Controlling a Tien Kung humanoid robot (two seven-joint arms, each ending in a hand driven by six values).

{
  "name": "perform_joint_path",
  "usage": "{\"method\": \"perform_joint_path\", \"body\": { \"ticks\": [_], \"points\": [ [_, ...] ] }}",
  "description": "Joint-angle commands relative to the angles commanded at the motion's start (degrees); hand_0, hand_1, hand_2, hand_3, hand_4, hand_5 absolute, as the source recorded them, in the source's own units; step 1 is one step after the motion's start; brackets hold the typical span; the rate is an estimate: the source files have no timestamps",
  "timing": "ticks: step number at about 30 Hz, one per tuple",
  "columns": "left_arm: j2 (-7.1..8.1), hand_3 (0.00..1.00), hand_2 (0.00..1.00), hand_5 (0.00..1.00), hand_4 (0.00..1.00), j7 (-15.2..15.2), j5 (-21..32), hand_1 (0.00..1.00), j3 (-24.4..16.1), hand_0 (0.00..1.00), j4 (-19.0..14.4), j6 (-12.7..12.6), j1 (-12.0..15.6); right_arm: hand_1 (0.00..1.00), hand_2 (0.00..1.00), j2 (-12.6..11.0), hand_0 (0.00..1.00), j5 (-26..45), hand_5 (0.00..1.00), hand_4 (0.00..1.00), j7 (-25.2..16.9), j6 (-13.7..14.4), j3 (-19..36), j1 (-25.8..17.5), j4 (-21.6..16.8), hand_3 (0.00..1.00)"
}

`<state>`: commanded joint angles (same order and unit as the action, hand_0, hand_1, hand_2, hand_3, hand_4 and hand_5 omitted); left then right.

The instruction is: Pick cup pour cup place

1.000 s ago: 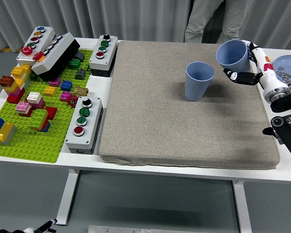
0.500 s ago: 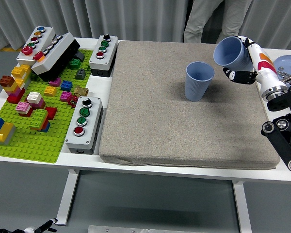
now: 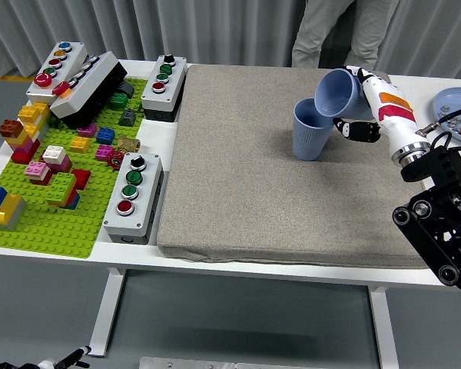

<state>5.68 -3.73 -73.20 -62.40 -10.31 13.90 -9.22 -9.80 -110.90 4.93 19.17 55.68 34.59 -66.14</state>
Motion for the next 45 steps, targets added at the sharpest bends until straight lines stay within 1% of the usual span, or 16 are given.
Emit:
{"method": "perform_joint_path", "body": {
  "ticks": [16, 27, 32, 45],
  "points": [
    [0.06, 0.801, 0.87, 0.998, 0.641, -0.01, -0.13, 0.84, -0.09, 0.833, 0.0, 0.0, 0.15, 0.655, 0.546, -0.63, 0.783, -0.62, 0.067, 0.624, -0.38, 0.82, -0.54, 0.63, 0.16, 0.631],
    [0.14, 0.801, 0.87, 0.998, 0.64, 0.07, -0.11, 0.84, -0.13, 0.833, 0.0, -0.06, -0.11, 0.653, 0.544, -2.28, 0.78, -1.37, 0.062, 0.621, -0.55, 0.99, -2.96, 2.92, 1.1, 0.623],
    [0.17, 0.8, 0.87, 0.998, 0.64, 0.1, -0.19, 0.841, -0.18, 0.833, 0.0, -0.08, -0.21, 0.653, 0.542, -3.43, 0.779, -1.54, 0.062, 0.619, -0.61, 0.95, -4.66, 4.24, 1.75, 0.624],
    [0.23, 0.8, 0.87, 0.998, 0.641, 0.09, -0.32, 0.841, -0.29, 0.833, 0.0, -0.09, -0.47, 0.652, 0.54, -4.25, 0.779, -1.95, 0.059, 0.617, -0.25, 1.2, -6.29, 5.21, 2.15, 0.618]
  ]
}}
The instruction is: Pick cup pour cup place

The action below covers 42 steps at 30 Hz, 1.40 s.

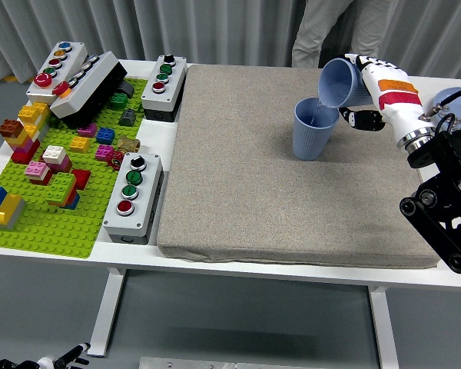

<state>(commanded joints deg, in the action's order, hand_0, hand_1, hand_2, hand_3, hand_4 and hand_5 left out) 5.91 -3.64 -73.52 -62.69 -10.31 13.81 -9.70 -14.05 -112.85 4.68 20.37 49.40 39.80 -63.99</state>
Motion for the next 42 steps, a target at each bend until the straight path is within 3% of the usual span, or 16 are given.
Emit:
{"method": "perform_joint_path", "body": {
  "ticks": [42],
  "points": [
    [0.12, 0.799, 0.871, 0.998, 0.642, 0.01, -0.14, 0.842, -0.24, 0.833, 0.0, 0.0, 0.09, 0.652, 0.534, -3.1, 0.788, -5.11, 0.033, 0.606, 0.84, 0.83, -5.63, 2.5, 0.58, 0.594]
  ]
}}
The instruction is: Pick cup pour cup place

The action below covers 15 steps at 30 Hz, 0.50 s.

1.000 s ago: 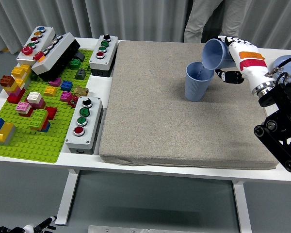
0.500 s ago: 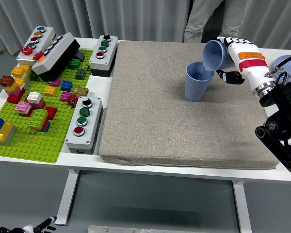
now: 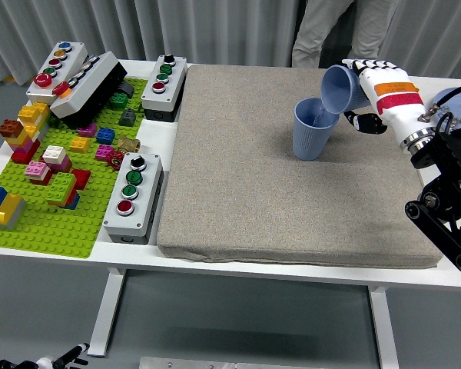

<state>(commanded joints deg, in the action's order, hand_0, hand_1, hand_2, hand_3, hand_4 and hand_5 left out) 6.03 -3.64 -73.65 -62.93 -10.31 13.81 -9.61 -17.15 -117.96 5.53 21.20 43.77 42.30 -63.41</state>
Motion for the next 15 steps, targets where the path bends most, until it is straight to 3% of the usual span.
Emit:
{"method": "perform_joint_path", "body": {
  "ticks": [15],
  "points": [
    [0.02, 0.799, 0.871, 0.998, 0.642, -0.01, -0.14, 0.842, -0.18, 0.833, 0.0, -0.03, -0.15, 0.662, 0.536, -0.51, 0.808, -3.55, 0.002, 0.607, 2.02, -0.43, -1.51, 1.32, 0.6, 0.569]
  ]
}}
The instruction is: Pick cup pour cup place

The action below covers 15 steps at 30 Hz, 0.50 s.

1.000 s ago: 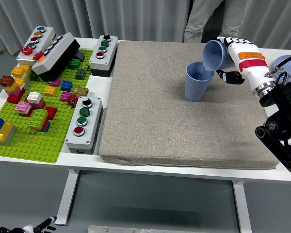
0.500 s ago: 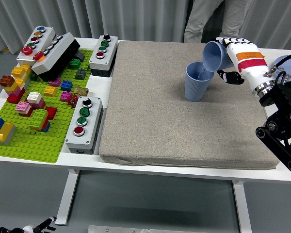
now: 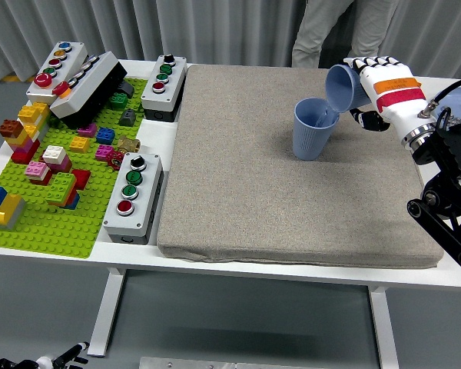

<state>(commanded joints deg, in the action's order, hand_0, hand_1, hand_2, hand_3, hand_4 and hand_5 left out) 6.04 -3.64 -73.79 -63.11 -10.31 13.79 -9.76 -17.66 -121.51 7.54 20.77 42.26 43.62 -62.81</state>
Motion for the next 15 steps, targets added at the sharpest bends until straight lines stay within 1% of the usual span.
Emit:
{"method": "perform_joint_path", "body": {
  "ticks": [9, 15],
  "points": [
    [0.01, 0.799, 0.872, 0.998, 0.643, -0.07, -0.25, 0.842, -0.21, 0.833, 0.0, 0.06, -0.04, 0.662, 0.536, -0.05, 0.804, -0.64, 0.002, 0.597, 1.28, 0.1, -0.75, -0.04, -0.9, 0.565],
    [0.02, 0.799, 0.872, 0.998, 0.642, -0.11, -0.34, 0.843, -0.37, 0.833, 0.0, 0.08, -0.05, 0.662, 0.536, -0.6, 0.807, -1.42, 0.002, 0.601, 1.91, -0.01, -1.85, 0.35, -1.26, 0.566]
  ]
}}
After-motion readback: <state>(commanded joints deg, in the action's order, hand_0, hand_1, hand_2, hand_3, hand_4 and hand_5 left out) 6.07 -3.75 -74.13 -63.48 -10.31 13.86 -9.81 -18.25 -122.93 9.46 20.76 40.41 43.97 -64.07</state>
